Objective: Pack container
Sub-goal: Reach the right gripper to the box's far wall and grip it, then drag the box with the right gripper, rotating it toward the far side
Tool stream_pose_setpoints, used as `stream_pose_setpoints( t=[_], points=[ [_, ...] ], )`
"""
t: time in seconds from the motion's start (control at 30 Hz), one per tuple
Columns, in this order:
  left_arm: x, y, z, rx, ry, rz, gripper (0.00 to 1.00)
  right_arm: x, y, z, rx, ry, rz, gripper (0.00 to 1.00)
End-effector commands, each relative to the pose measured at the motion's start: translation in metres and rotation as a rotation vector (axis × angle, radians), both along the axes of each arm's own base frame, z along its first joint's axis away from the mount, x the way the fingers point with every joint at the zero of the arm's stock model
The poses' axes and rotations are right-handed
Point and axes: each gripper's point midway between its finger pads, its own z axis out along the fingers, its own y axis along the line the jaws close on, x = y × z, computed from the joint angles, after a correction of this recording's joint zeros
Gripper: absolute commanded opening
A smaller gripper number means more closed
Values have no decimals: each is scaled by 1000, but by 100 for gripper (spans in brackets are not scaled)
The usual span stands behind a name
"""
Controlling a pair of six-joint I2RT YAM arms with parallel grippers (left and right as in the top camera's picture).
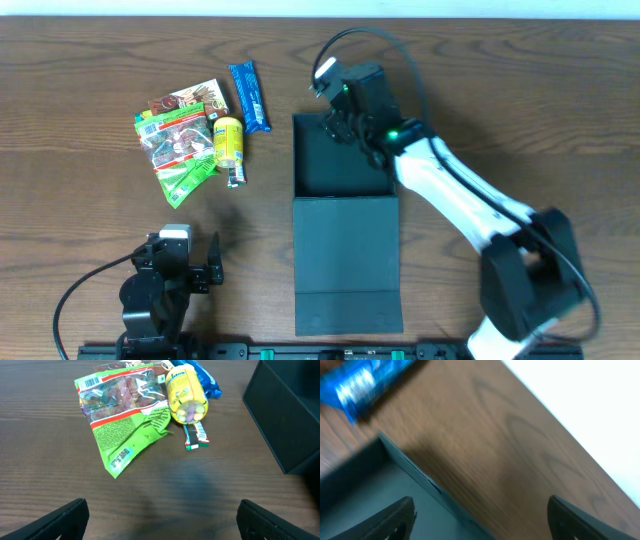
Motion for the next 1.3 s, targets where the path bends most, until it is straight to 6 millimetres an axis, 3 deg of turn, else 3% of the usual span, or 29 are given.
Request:
stream_pose_setpoints(
  t=[0.0, 0.17, 0.27, 0.37, 0.6, 0.67, 0.97, 1.07, 1.27],
  points=[
    [0, -1, -5, 10, 6, -14, 95, 7, 2, -28, -153, -15, 105, 81],
    [0, -1, -5, 10, 6, -14, 95, 10, 0, -63, -180, 34, 109, 77],
    [0, -1, -5, 10, 6, -14, 95, 13, -5, -73, -186, 48, 100, 64],
    [0, -1, -5, 10, 6, -14, 95, 17, -14, -76, -186, 52, 81, 47],
    [0, -1, -5, 10, 6, -14, 95, 30, -38, -75, -182, 50, 28, 30],
    [0, -1, -5, 10, 6, -14, 95, 34, -50, -75, -183, 53, 5, 18],
    [0, -1, -5, 10, 6, -14, 95, 33, -115, -88, -298, 131, -146, 4],
    [0, -1, -5, 10, 6, -14, 95, 27, -119, -93, -311, 165, -145, 1],
    [0, -1, -5, 10, 6, -14, 95, 18, -105, -97, -320, 186, -106, 1]
  ],
)
